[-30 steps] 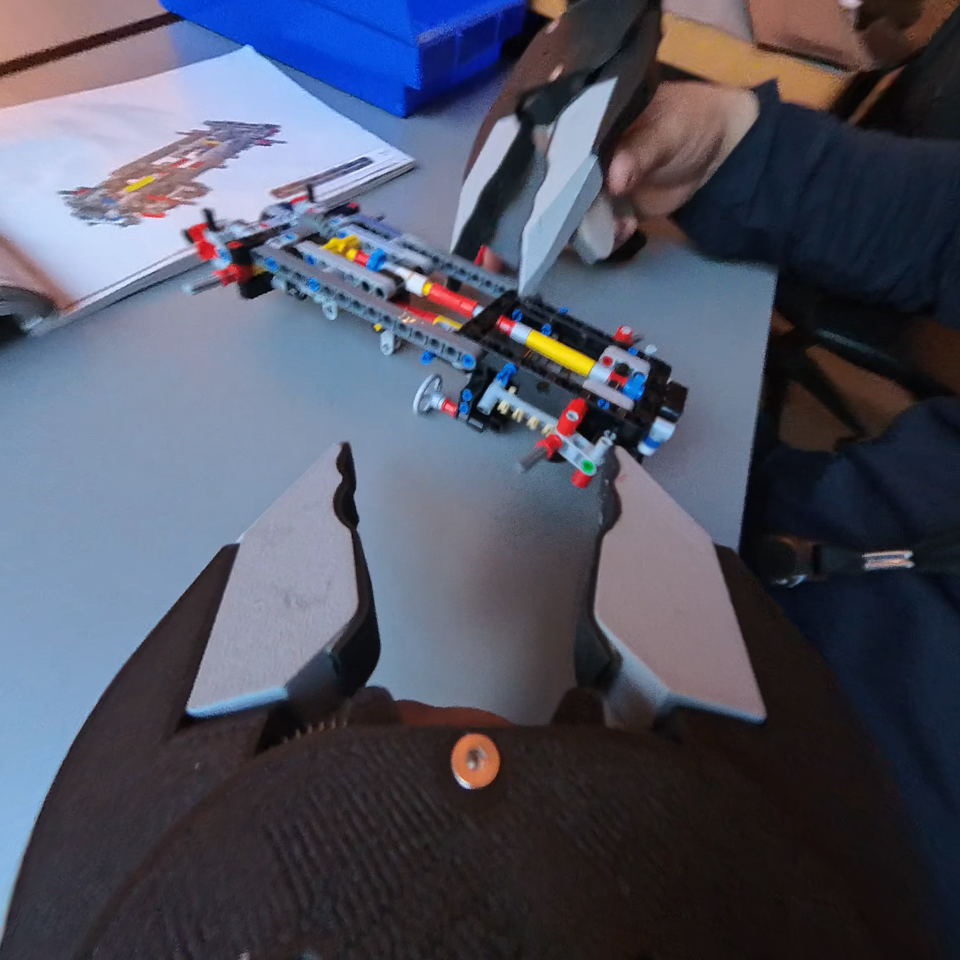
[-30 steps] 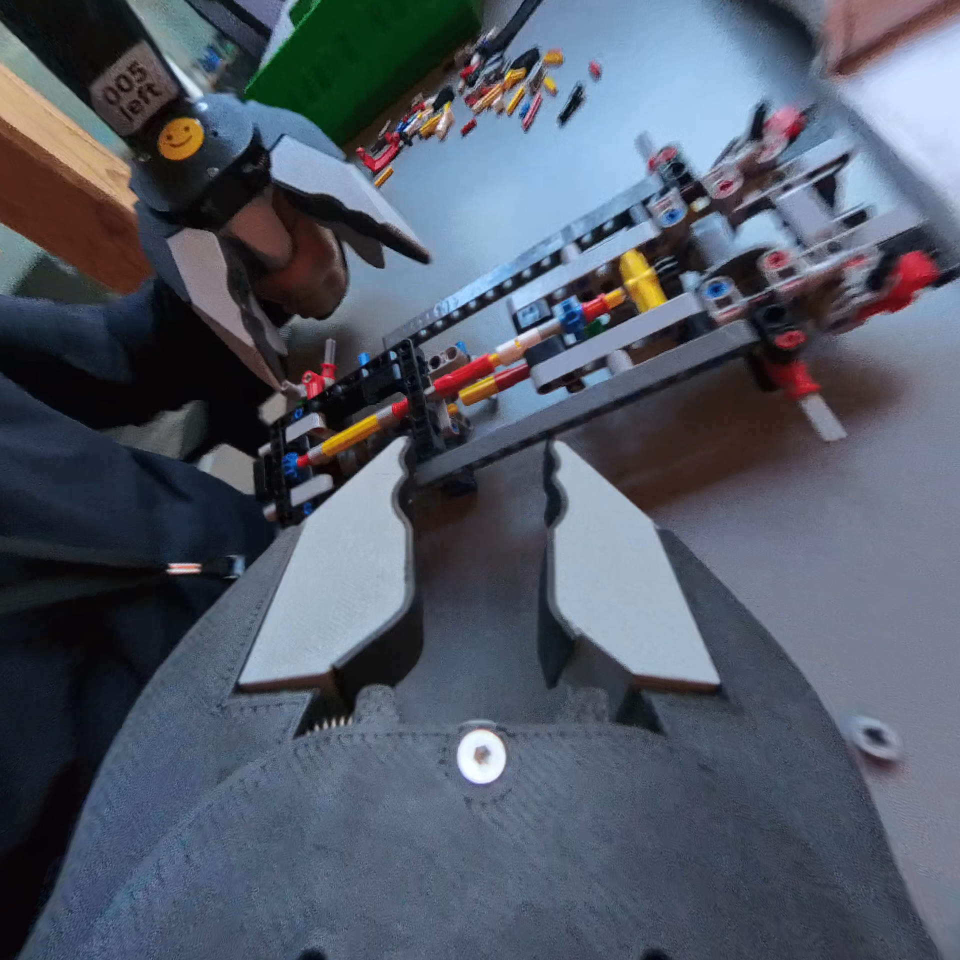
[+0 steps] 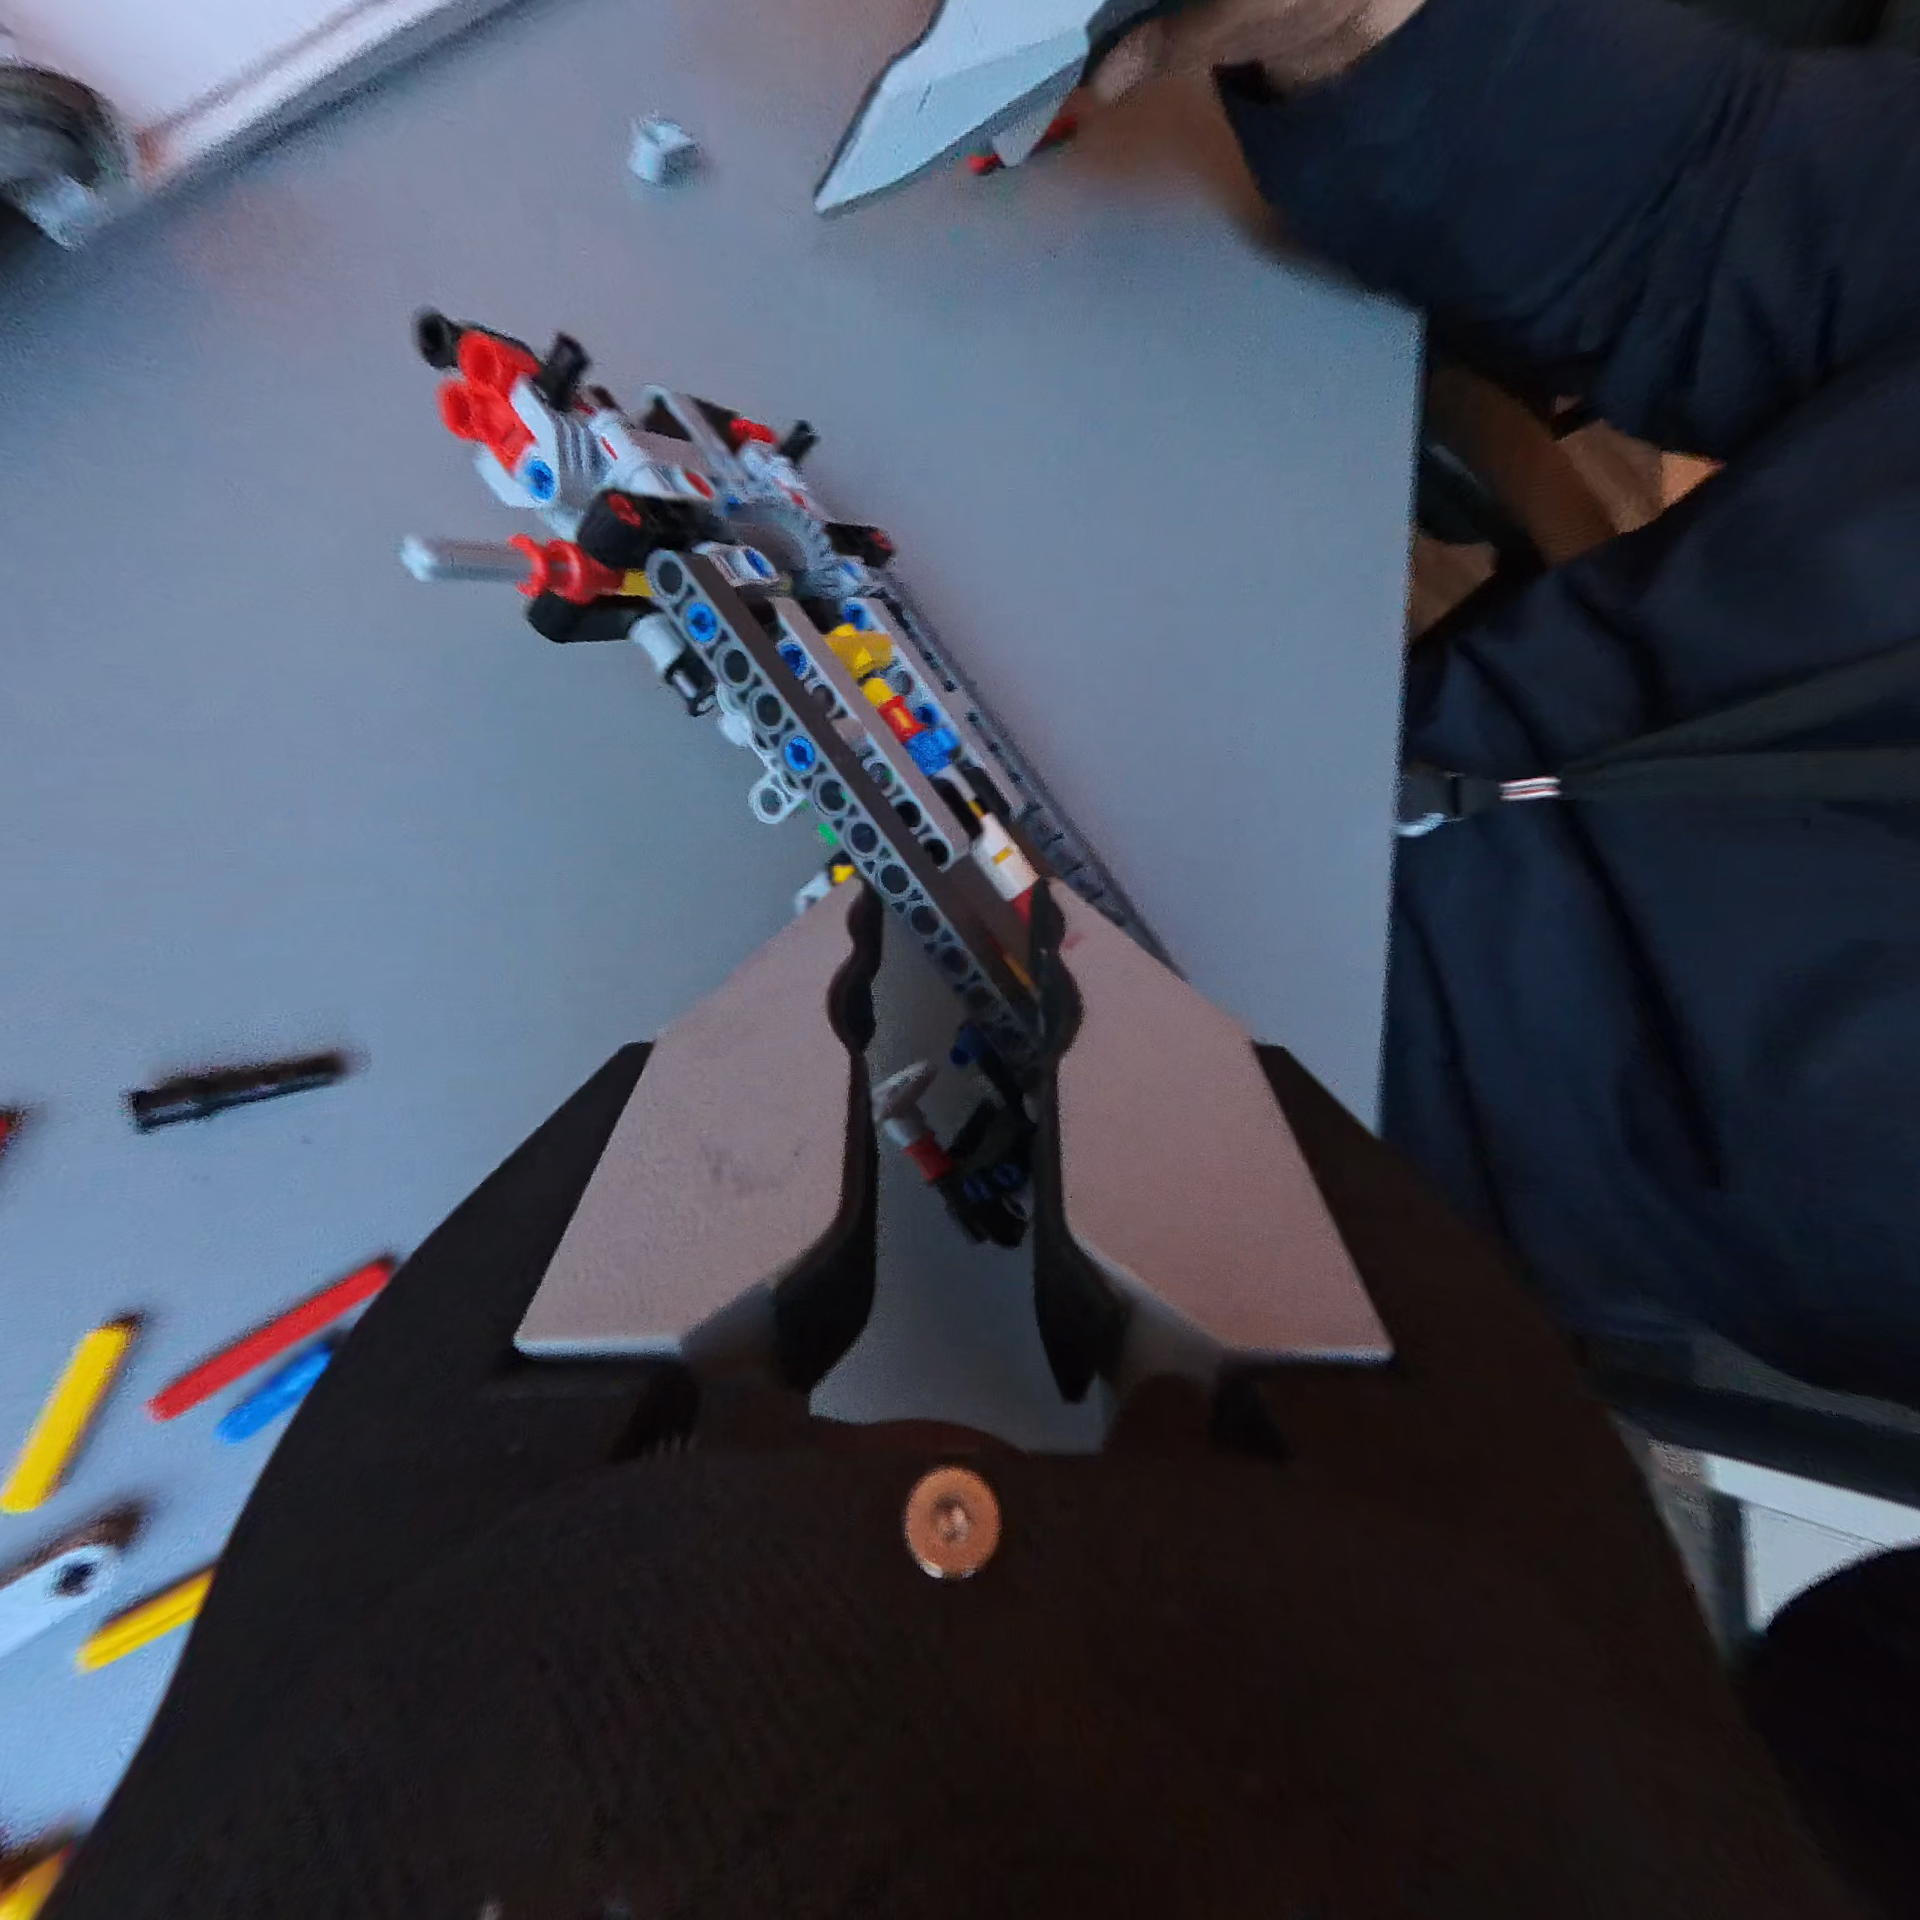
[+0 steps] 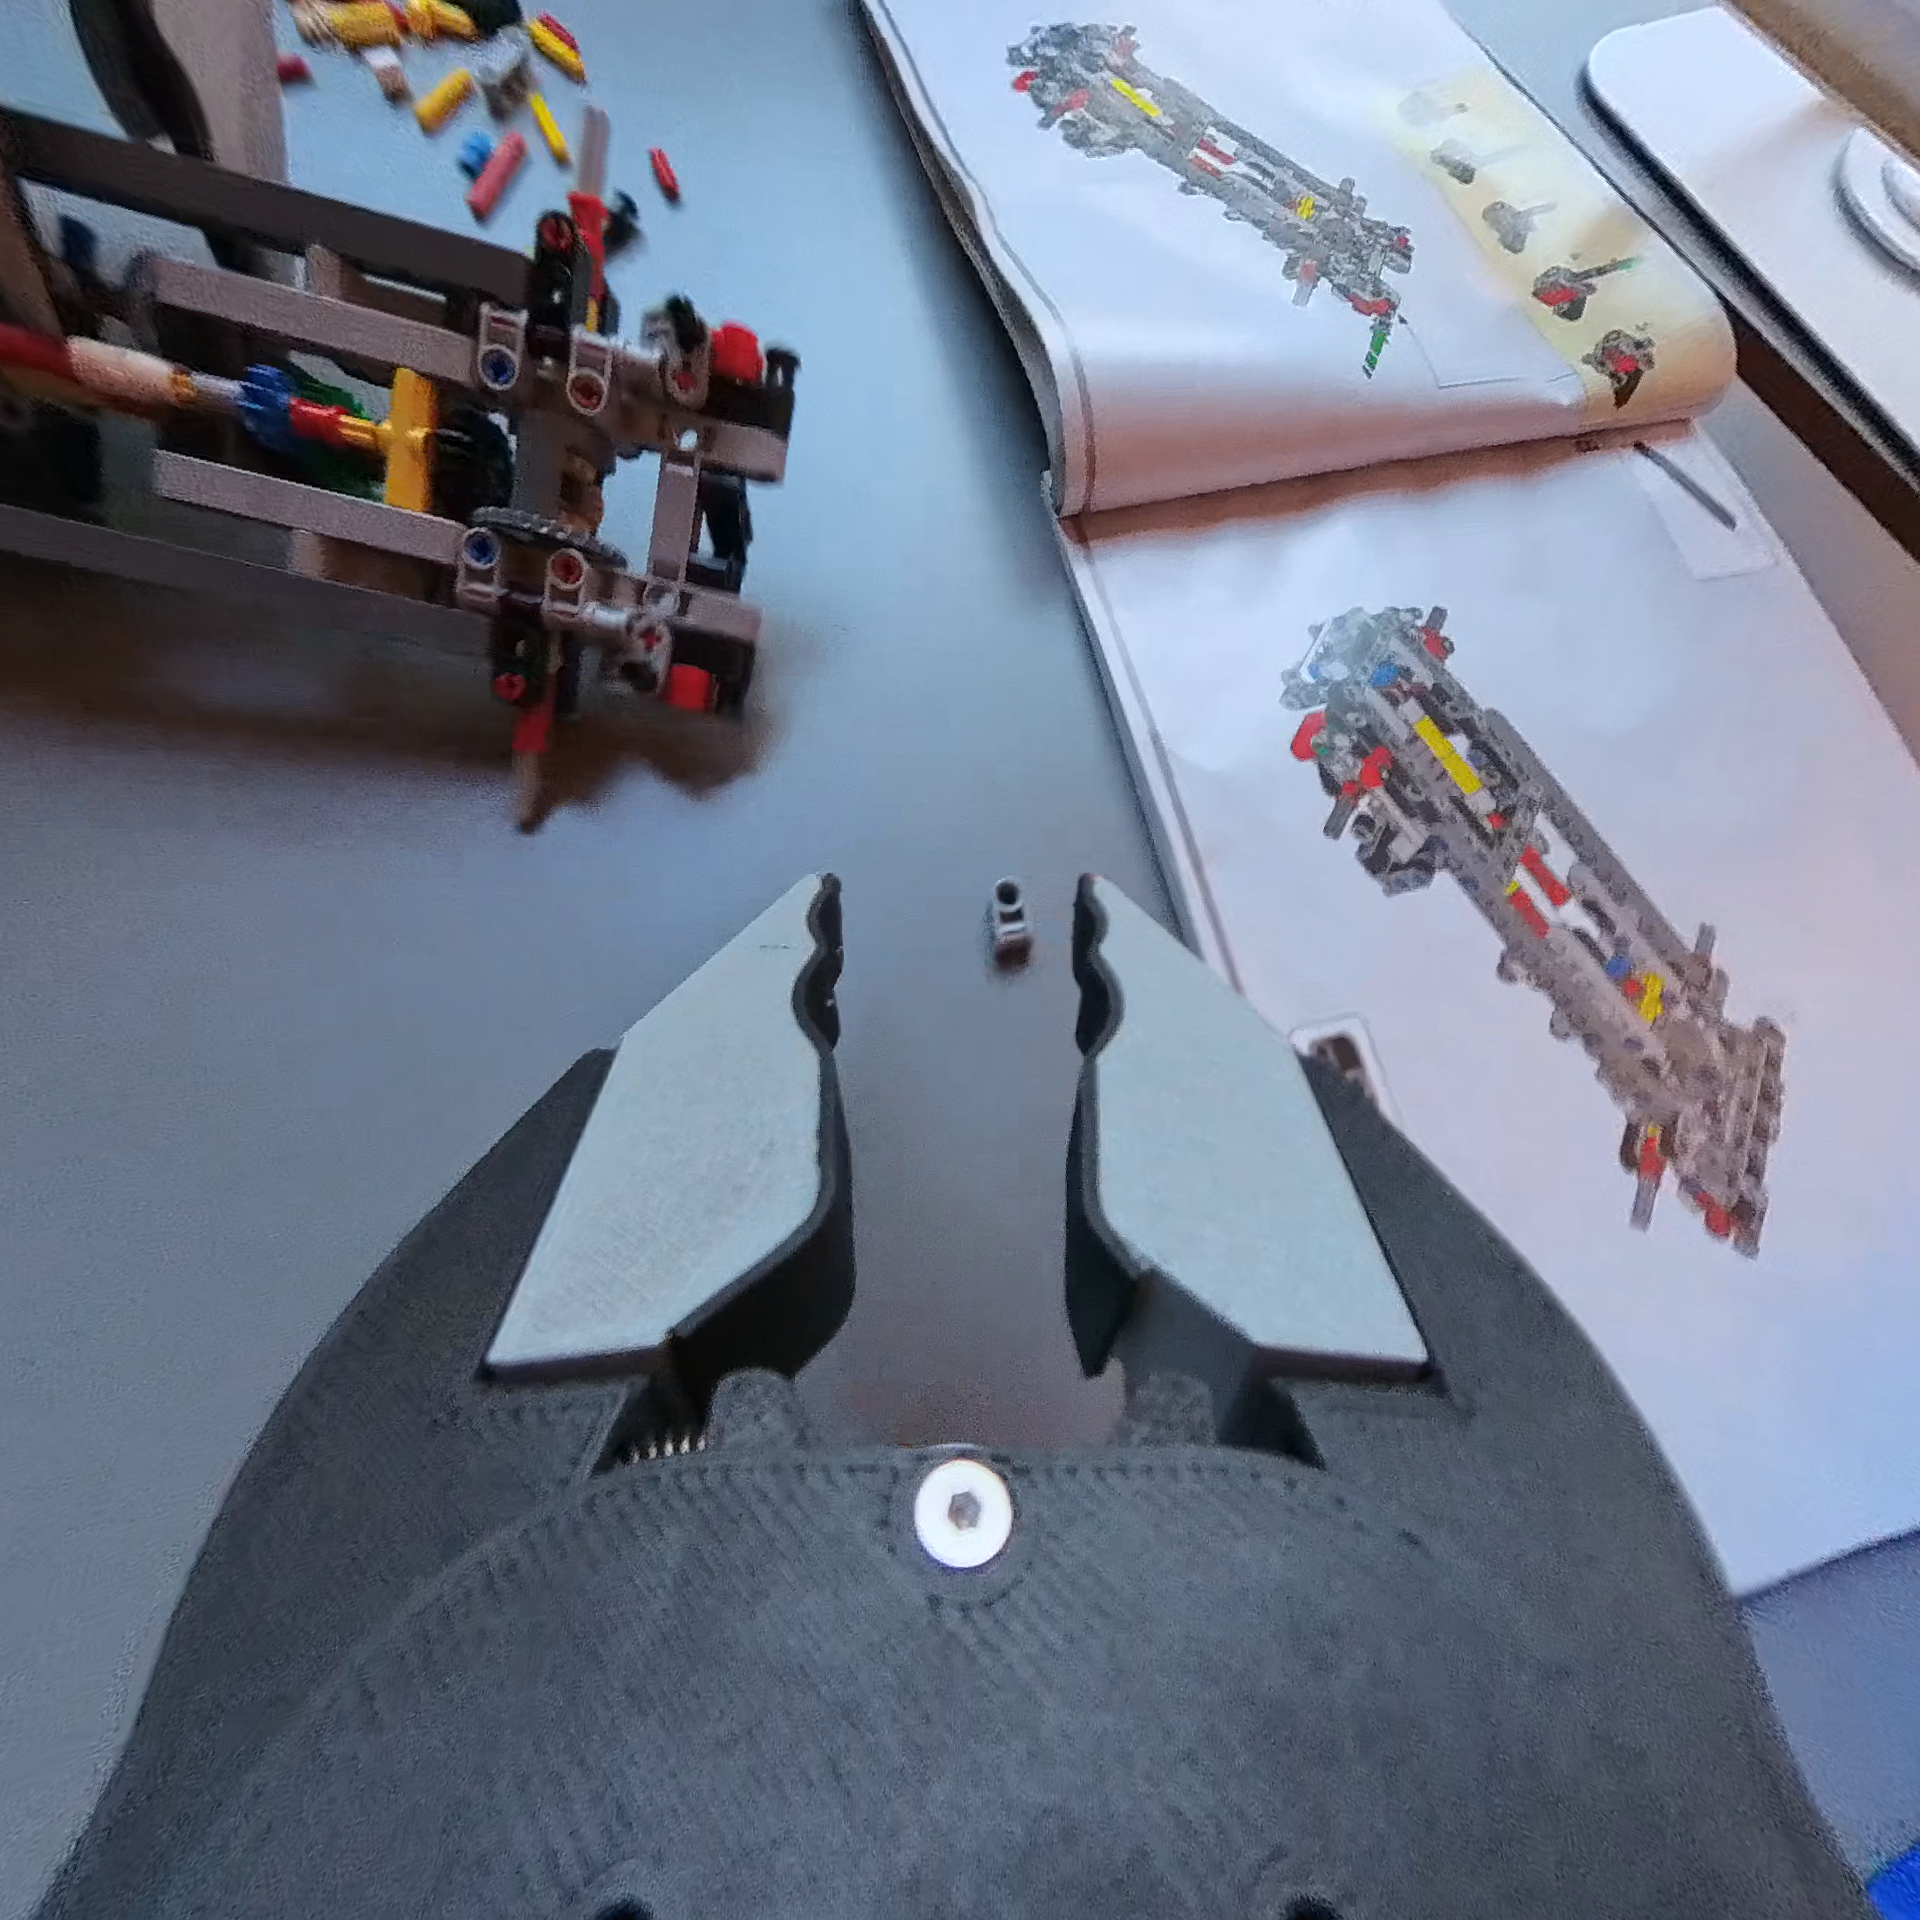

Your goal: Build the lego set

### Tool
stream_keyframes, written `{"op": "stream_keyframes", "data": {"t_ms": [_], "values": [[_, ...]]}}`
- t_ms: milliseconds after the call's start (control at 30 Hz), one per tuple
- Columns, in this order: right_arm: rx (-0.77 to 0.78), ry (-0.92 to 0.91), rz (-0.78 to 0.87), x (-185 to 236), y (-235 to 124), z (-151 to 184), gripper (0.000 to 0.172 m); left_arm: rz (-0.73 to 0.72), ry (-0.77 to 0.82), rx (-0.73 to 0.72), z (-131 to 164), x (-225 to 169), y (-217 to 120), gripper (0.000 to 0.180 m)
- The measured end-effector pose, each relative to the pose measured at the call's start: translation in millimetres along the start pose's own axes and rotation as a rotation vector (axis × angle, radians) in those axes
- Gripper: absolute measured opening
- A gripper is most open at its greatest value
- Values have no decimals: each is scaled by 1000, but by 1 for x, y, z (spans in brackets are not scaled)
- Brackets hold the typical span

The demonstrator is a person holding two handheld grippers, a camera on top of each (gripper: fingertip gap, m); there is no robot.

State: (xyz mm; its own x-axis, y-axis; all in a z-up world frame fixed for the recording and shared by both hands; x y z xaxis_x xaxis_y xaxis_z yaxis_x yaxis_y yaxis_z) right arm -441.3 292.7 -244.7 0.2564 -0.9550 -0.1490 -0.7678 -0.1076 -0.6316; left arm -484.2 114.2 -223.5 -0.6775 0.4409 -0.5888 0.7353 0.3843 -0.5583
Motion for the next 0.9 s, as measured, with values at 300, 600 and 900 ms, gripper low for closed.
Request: {"op": "stream_keyframes", "data": {"t_ms": [300,600,900], "values": [[141,-78,-39,-7,-3,29,5,-475,58,54,16,13,-43,61],[80,81,89,-53,-96,59,5,-690,103,-133,28,-20,-58,61],[27,147,75,-57,-95,64,25,-753,121,-148,24,-32,-55,60]]}}
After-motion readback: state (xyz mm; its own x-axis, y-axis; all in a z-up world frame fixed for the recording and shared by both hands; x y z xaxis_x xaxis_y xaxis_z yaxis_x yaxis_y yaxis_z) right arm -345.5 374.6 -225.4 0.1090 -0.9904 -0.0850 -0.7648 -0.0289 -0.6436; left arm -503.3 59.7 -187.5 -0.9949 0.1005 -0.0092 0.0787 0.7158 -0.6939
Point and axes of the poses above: each gripper's, where its closed fingertips meet, y out along the fingers, z out of its underside, x = y × z across the jaws, the point moved 1 cm from there along -y, back along the fingers, and after that the axes turned 8 degrees about z, right-handed, at the moved point
